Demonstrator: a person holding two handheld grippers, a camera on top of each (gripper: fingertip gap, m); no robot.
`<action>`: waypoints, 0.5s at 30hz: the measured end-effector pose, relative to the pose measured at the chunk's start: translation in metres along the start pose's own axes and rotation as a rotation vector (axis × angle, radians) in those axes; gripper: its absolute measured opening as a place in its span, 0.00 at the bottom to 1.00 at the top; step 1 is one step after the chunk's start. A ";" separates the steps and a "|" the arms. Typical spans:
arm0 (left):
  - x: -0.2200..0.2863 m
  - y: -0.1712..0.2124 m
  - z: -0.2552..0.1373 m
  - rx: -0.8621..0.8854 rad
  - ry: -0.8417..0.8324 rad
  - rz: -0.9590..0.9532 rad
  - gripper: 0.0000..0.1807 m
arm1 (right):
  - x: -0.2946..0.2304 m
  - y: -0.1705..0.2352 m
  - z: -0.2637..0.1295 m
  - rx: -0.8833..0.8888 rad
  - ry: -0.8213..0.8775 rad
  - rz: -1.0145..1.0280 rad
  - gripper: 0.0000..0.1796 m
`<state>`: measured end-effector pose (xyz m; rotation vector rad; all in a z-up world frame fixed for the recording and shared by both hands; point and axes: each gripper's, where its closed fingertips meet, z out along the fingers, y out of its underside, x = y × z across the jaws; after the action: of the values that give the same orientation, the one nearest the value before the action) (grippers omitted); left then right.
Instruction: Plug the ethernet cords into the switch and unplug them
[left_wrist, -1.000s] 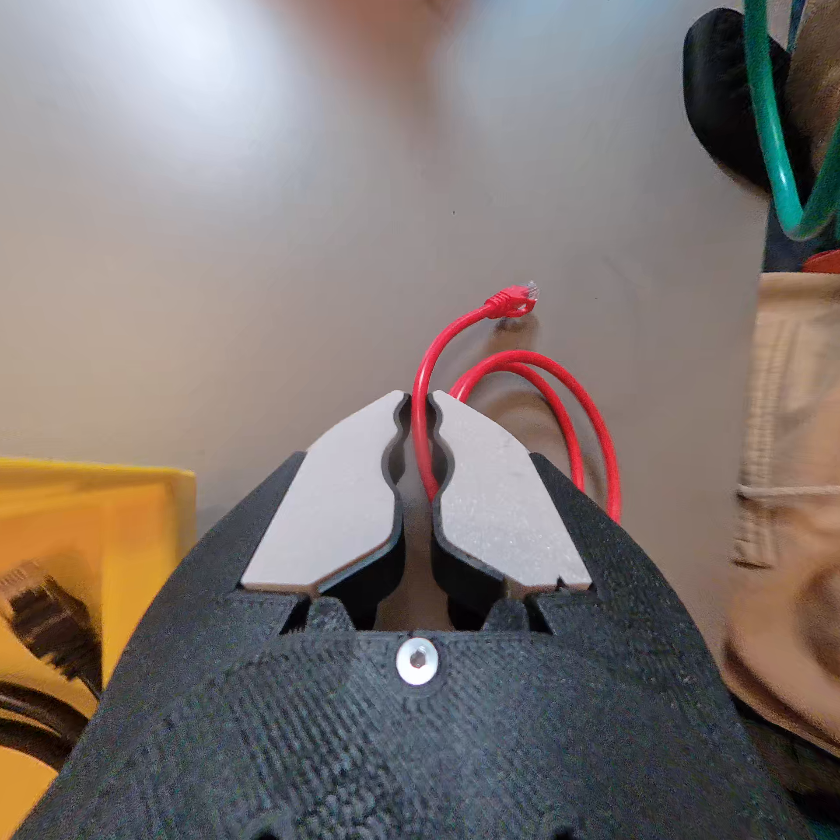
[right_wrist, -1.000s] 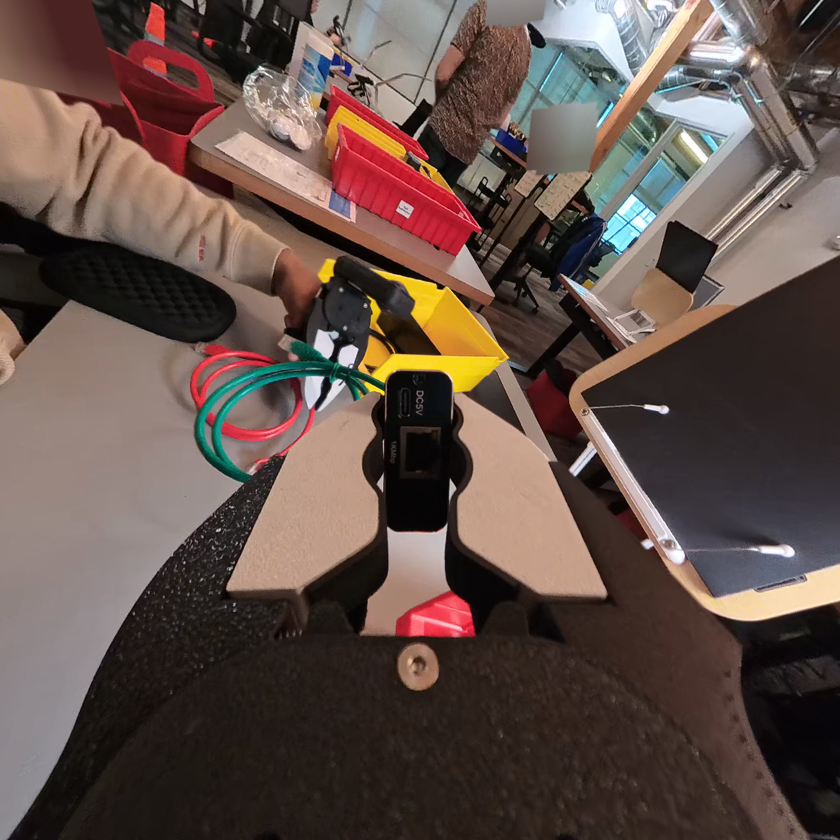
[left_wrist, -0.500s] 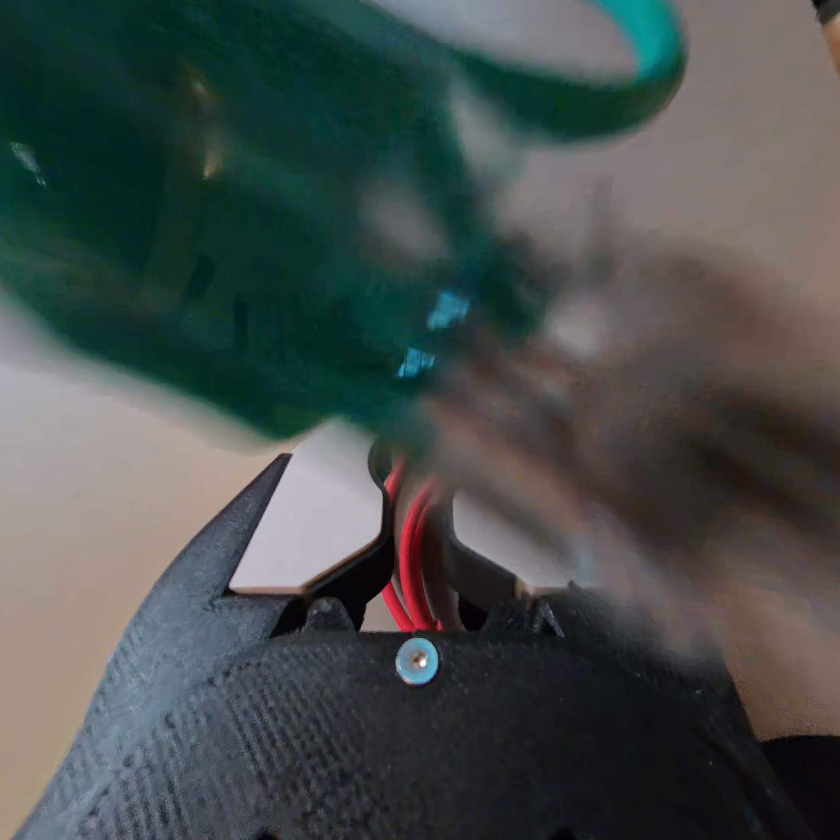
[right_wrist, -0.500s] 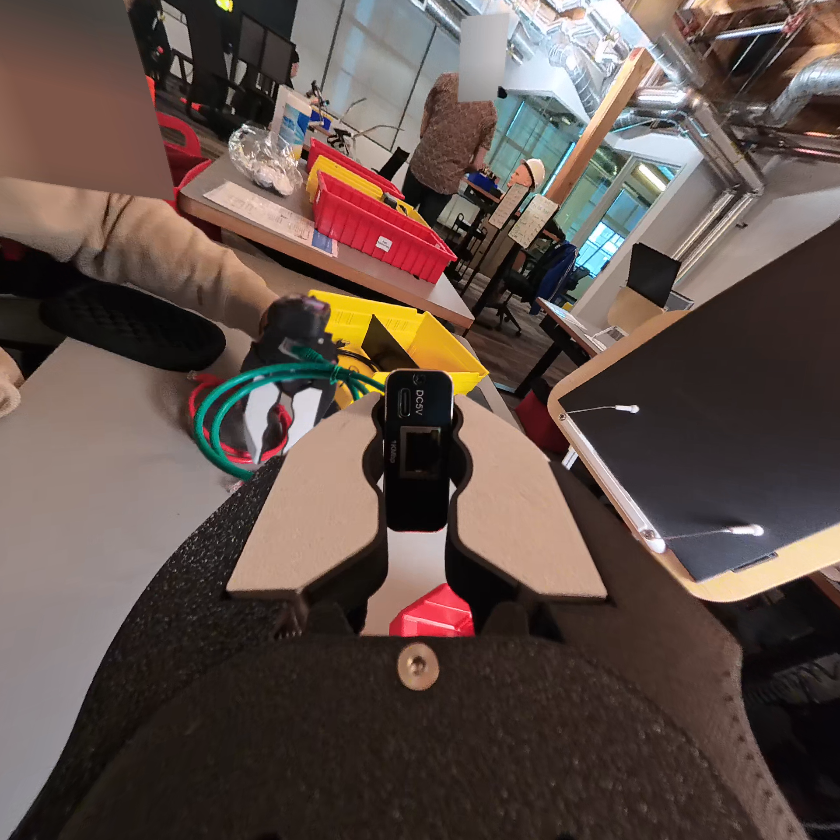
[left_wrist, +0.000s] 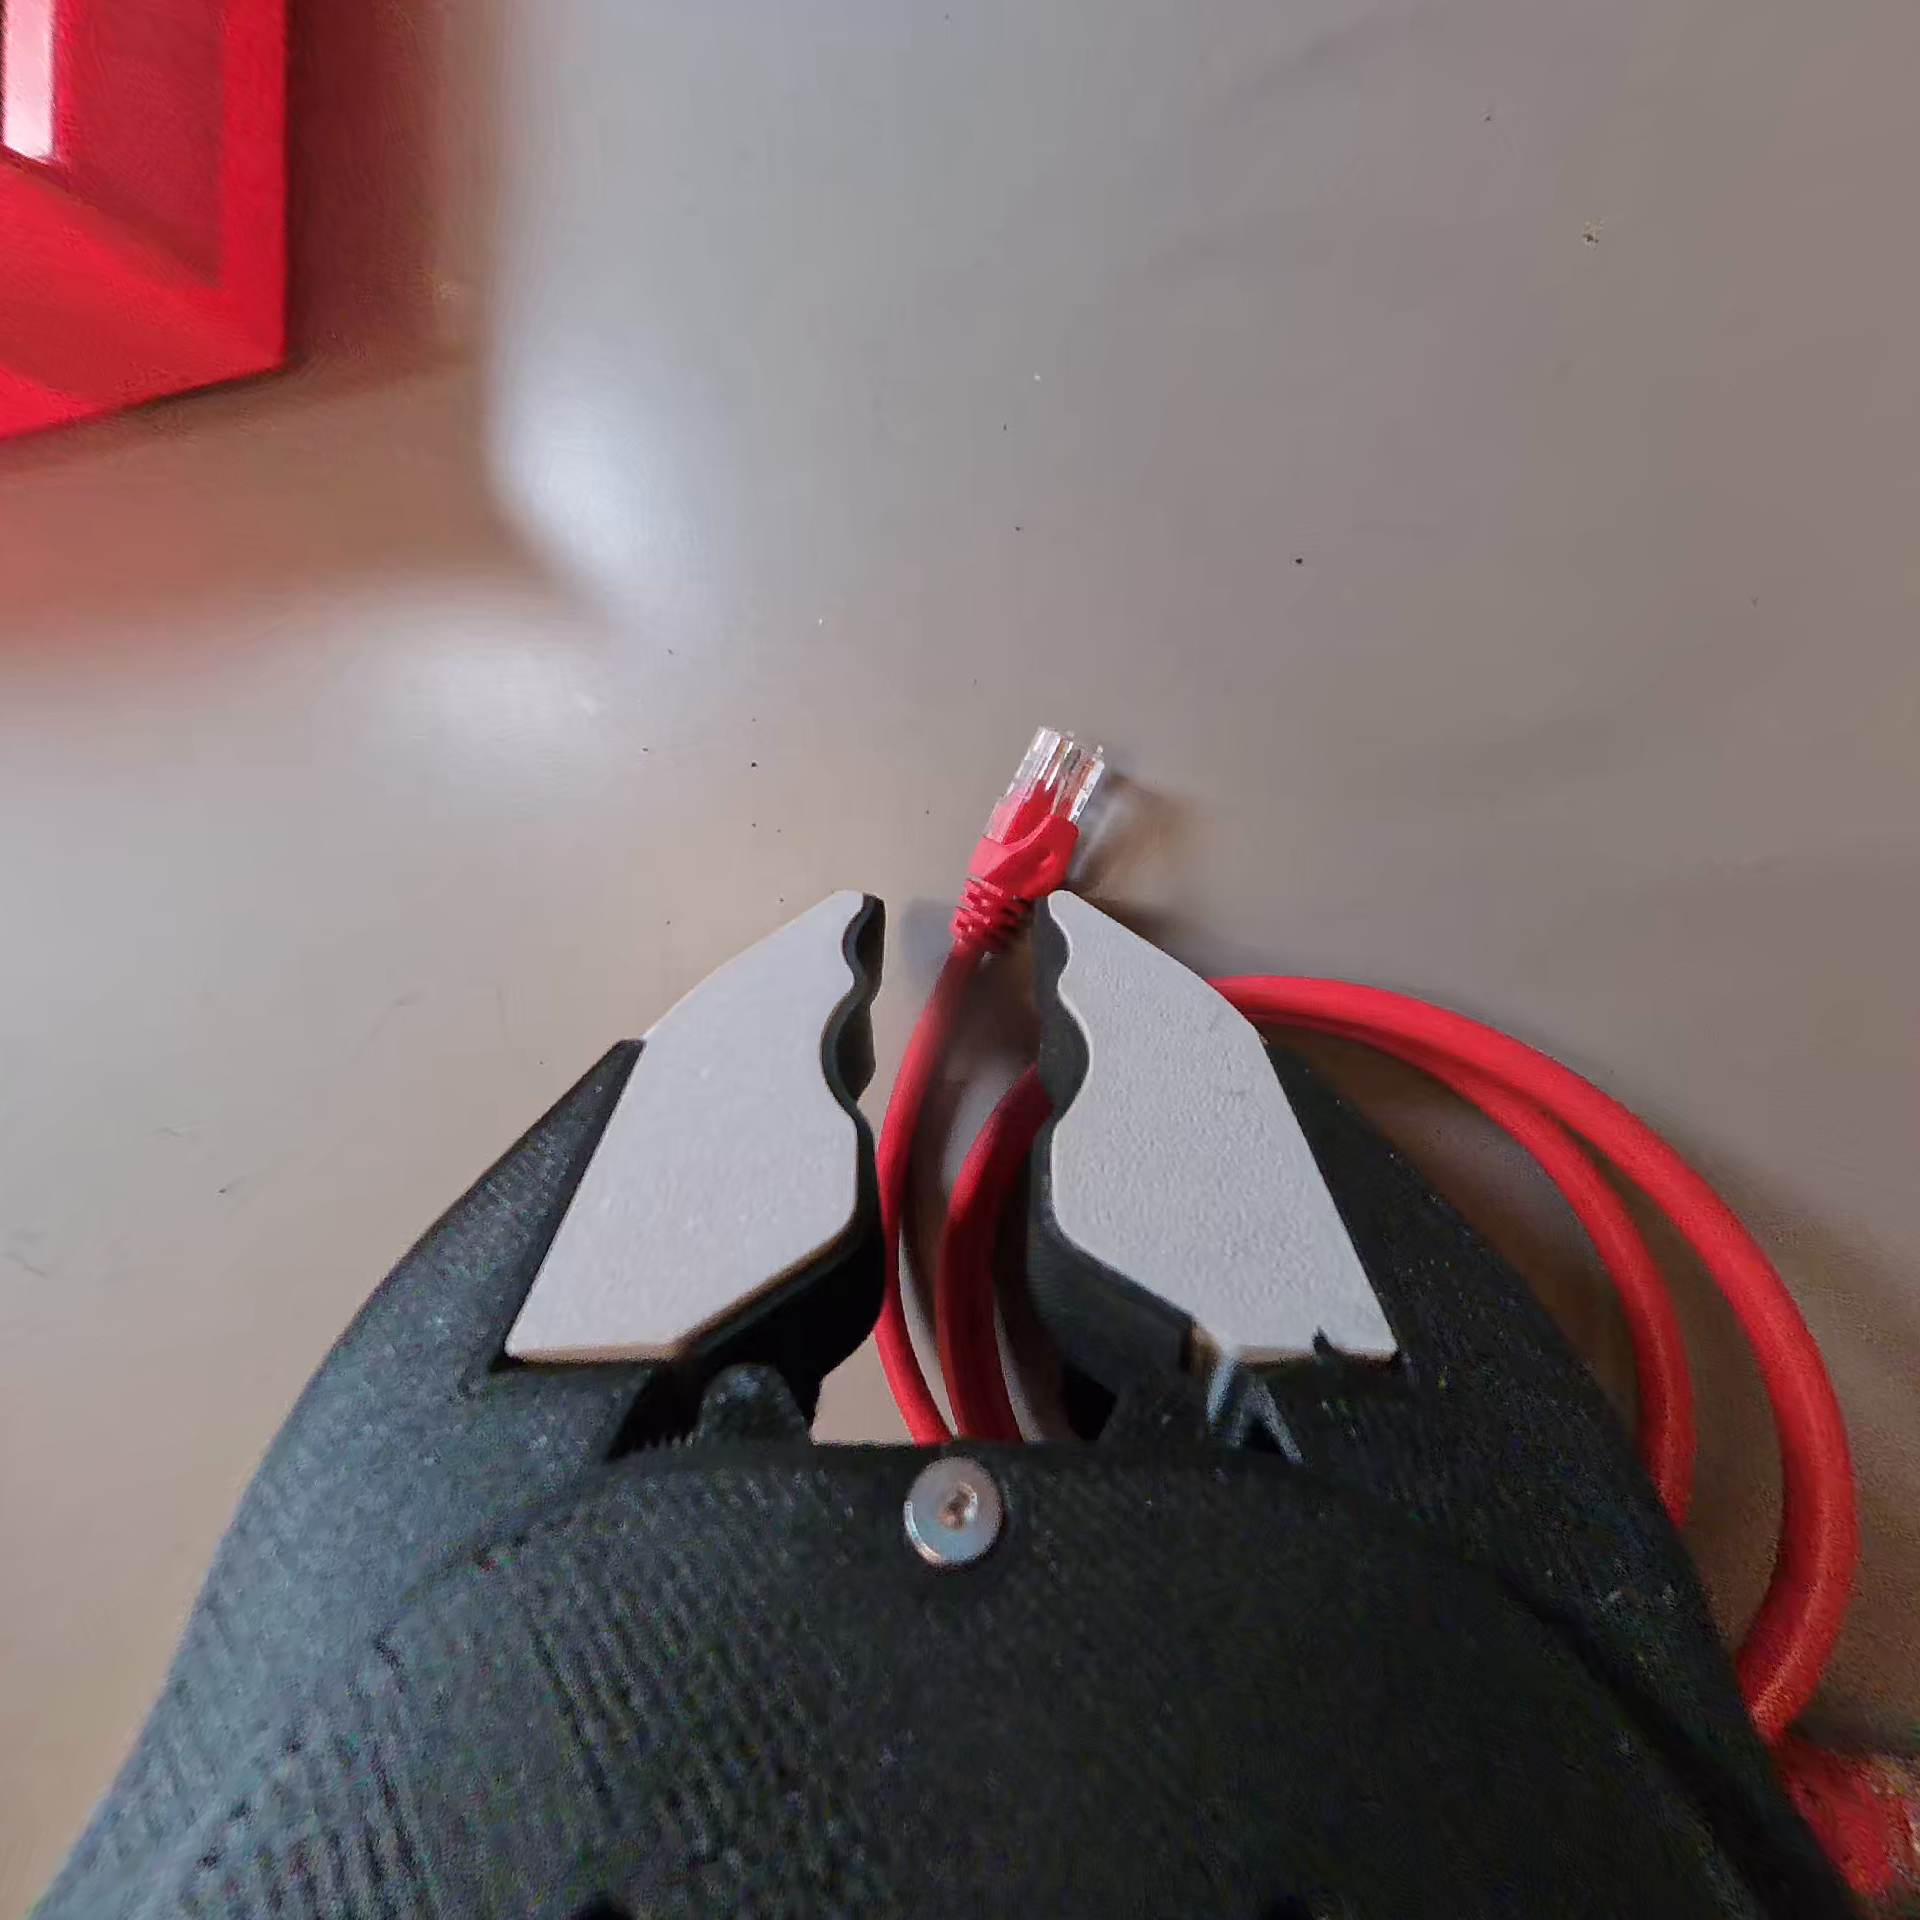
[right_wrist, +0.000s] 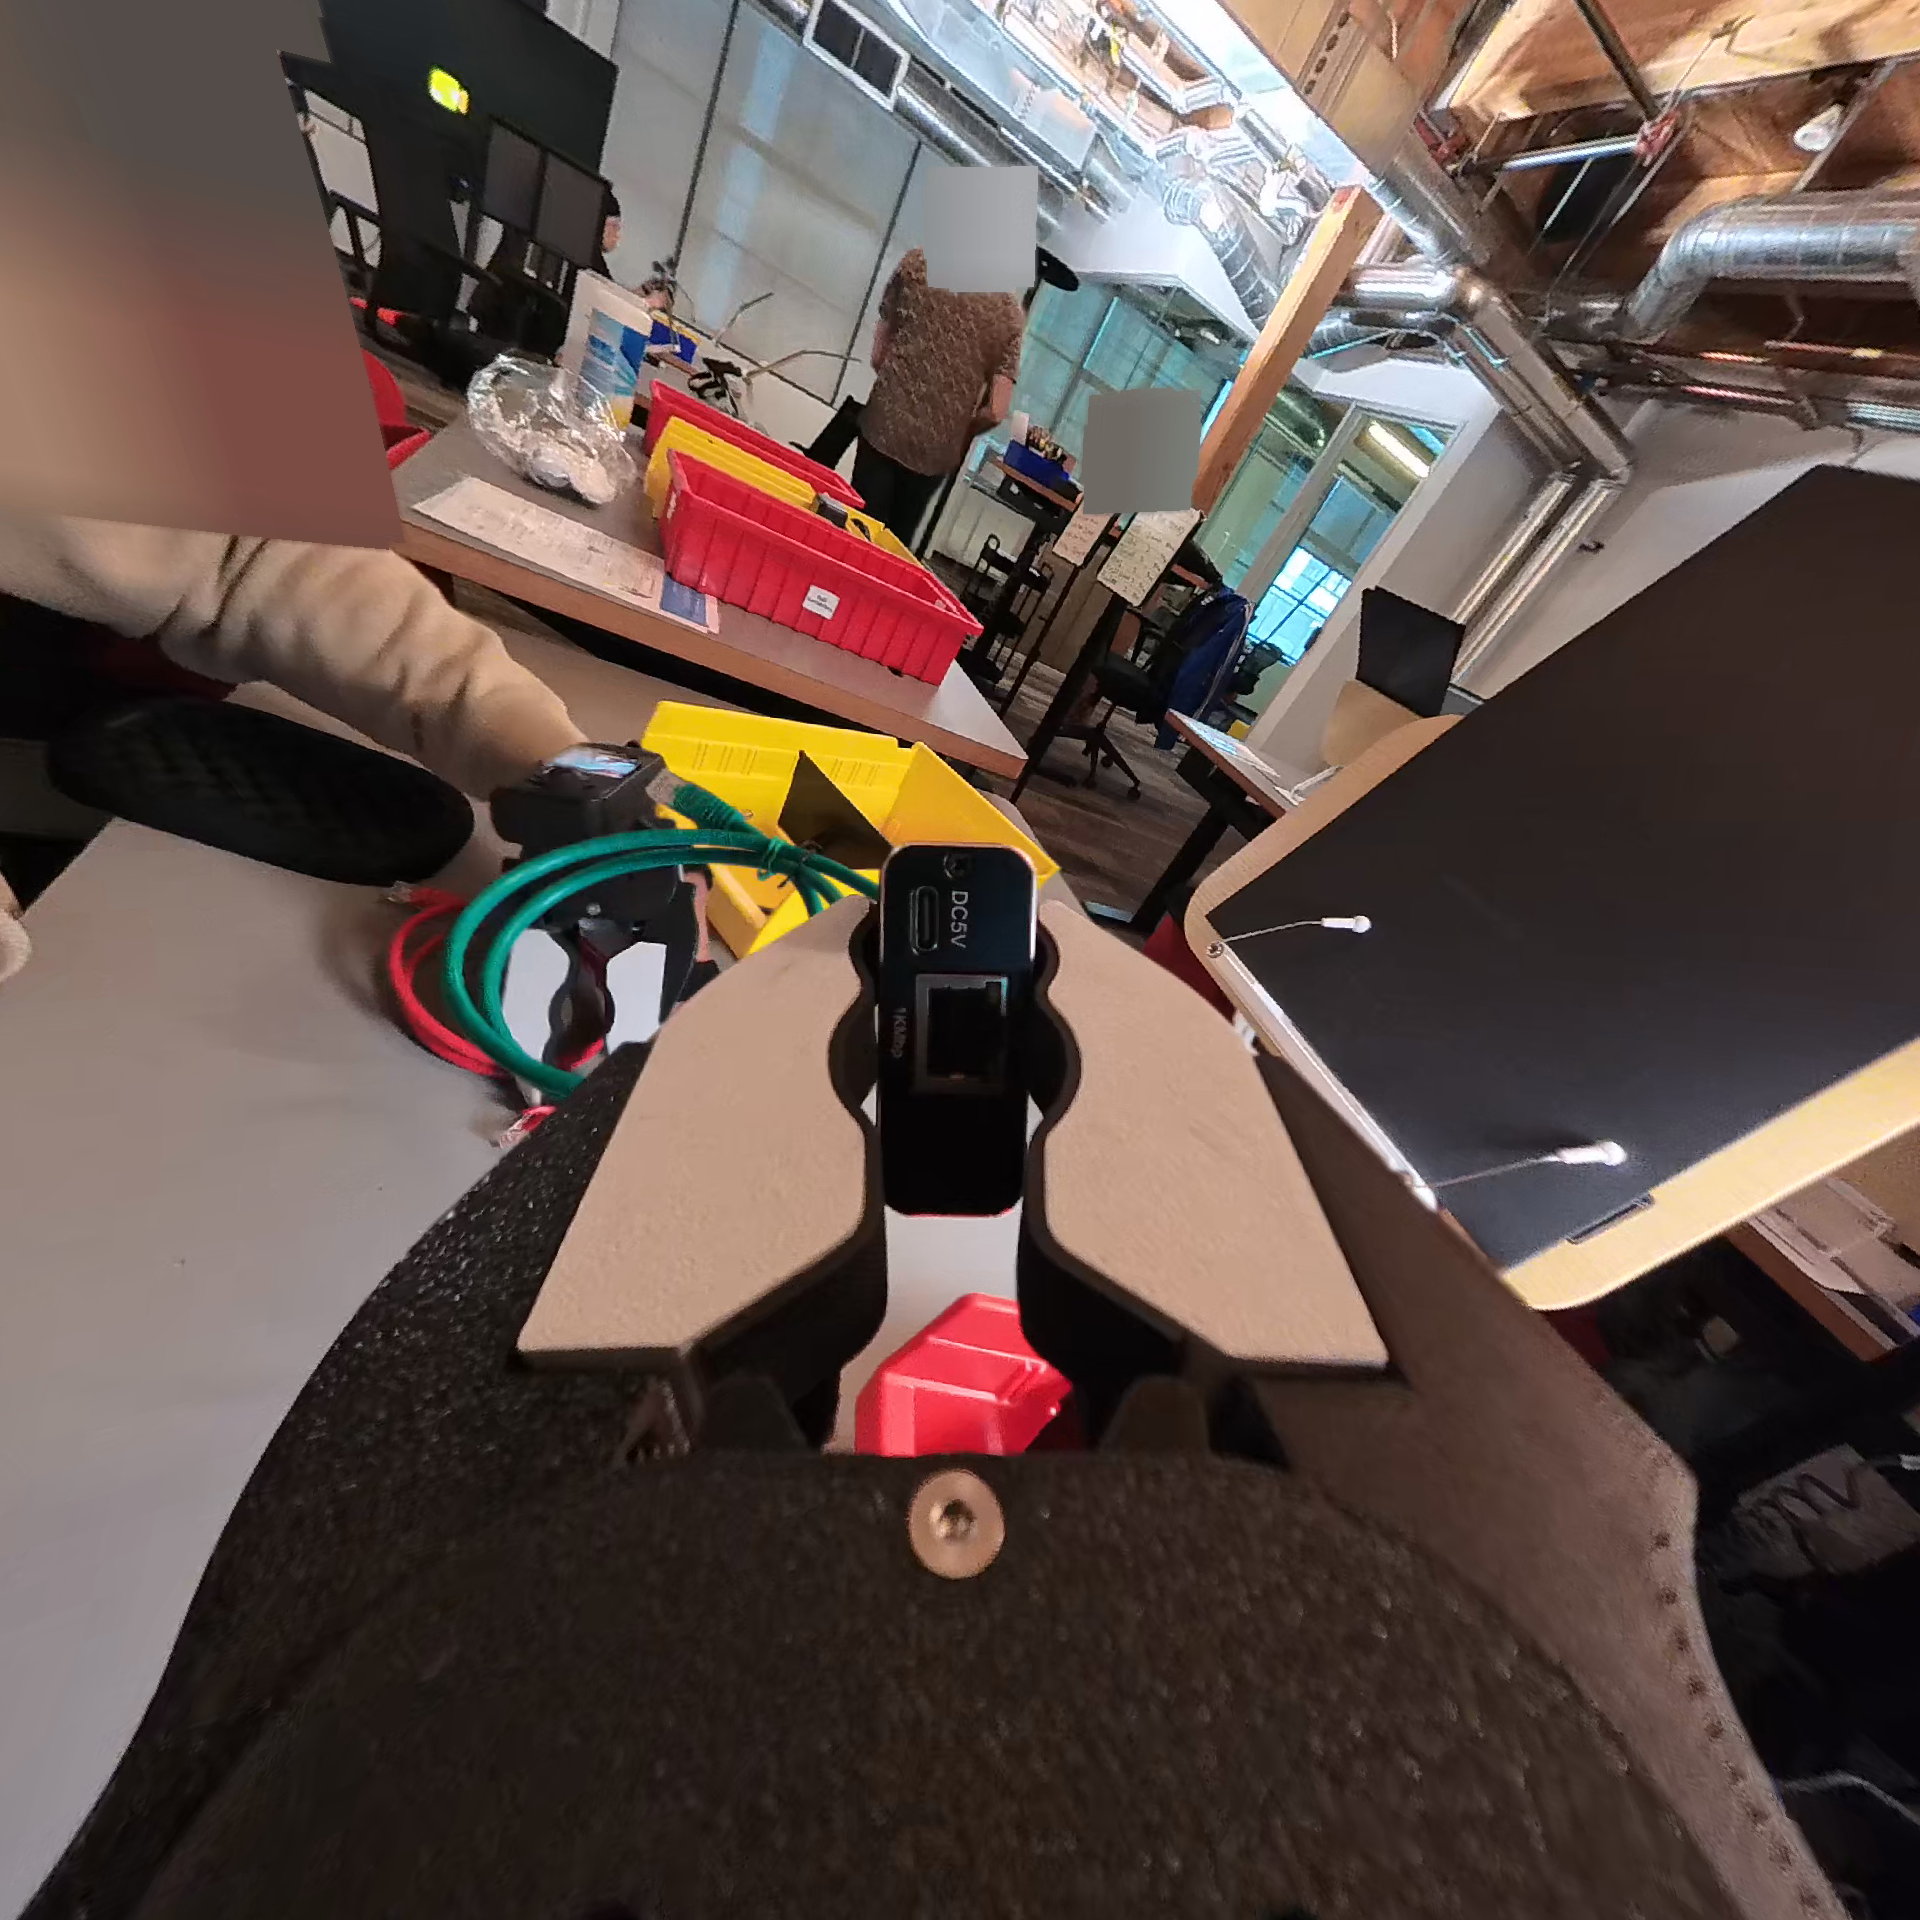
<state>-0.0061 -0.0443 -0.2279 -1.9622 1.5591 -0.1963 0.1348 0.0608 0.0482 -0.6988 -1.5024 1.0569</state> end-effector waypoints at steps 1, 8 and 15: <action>-0.001 0.000 0.000 0.009 -0.010 -0.001 0.15 | 0.001 0.001 -0.004 0.001 0.010 -0.003 0.14; -0.001 -0.005 0.005 0.006 -0.065 0.019 0.07 | 0.004 -0.001 -0.013 0.009 0.039 -0.005 0.13; -0.011 -0.003 0.007 -0.033 -0.113 -0.093 0.07 | 0.006 0.001 -0.012 -0.008 0.044 -0.008 0.14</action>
<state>-0.0032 -0.0312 -0.2289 -2.0372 1.4093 -0.0961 0.1451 0.0694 0.0503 -0.7167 -1.4710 1.0241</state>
